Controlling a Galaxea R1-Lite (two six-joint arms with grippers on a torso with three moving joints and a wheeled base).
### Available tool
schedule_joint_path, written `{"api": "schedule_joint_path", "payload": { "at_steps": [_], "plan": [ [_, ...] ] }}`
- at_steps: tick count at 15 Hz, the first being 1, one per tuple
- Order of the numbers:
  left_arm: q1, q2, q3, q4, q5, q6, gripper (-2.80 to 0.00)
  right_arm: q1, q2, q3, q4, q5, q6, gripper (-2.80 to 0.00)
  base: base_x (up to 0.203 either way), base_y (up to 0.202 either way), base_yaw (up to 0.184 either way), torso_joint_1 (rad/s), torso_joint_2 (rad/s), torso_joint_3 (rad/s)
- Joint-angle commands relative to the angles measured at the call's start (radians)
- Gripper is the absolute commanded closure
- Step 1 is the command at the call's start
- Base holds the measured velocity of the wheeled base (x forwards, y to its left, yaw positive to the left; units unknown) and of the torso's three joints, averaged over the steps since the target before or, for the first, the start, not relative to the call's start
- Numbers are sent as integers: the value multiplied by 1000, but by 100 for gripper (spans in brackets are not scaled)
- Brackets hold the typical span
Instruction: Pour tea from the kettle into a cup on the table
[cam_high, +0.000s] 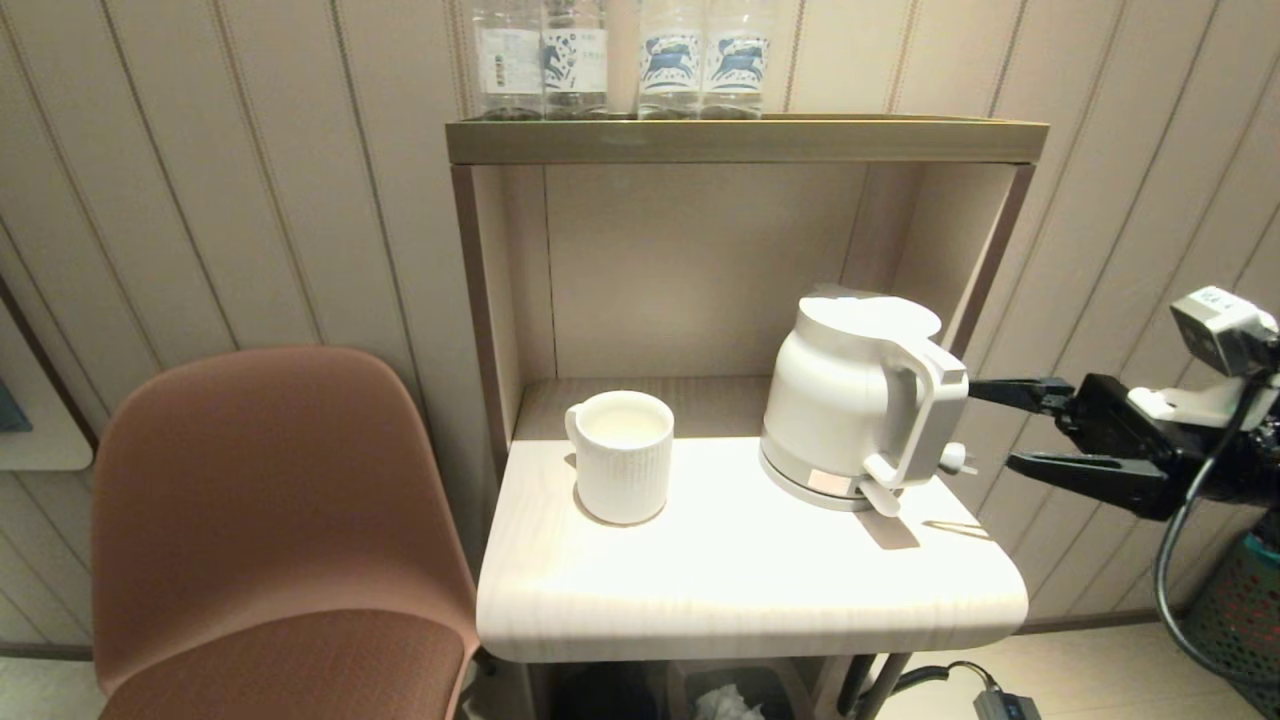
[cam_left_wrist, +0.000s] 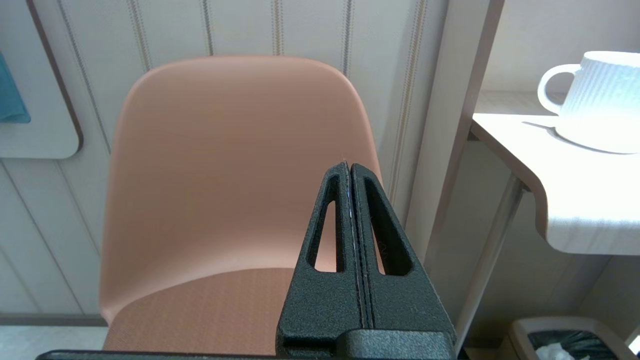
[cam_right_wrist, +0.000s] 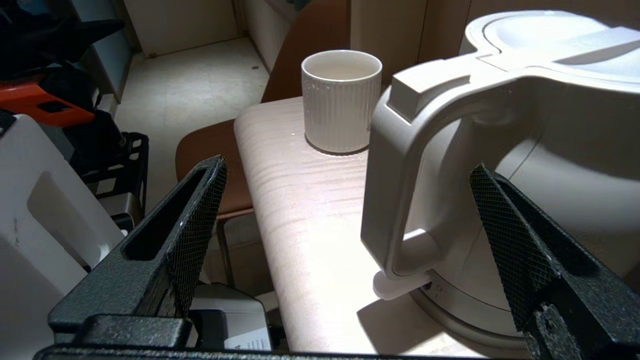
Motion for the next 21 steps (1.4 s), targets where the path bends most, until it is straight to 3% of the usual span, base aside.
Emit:
{"api": "schedule_joint_path", "payload": {
  "at_steps": [1, 8, 16, 21],
  "plan": [
    [-1, 0, 0, -1, 0, -1, 0, 2, -63, 25, -6, 48, -1, -280, 0, 0, 0, 0, 0, 0],
    [0, 0, 0, -1, 0, -1, 0, 1, -334, 143, 2, 48, 4, -280, 0, 0, 0, 0, 0, 0],
    [0, 0, 0, -1, 0, -1, 0, 13, -520, 108, 6, 48, 16, -280, 0, 0, 0, 0, 0, 0],
    [0, 0, 0, -1, 0, -1, 0, -35, -569, 65, 2, 48, 14, -280, 0, 0, 0, 0, 0, 0]
  ]
}}
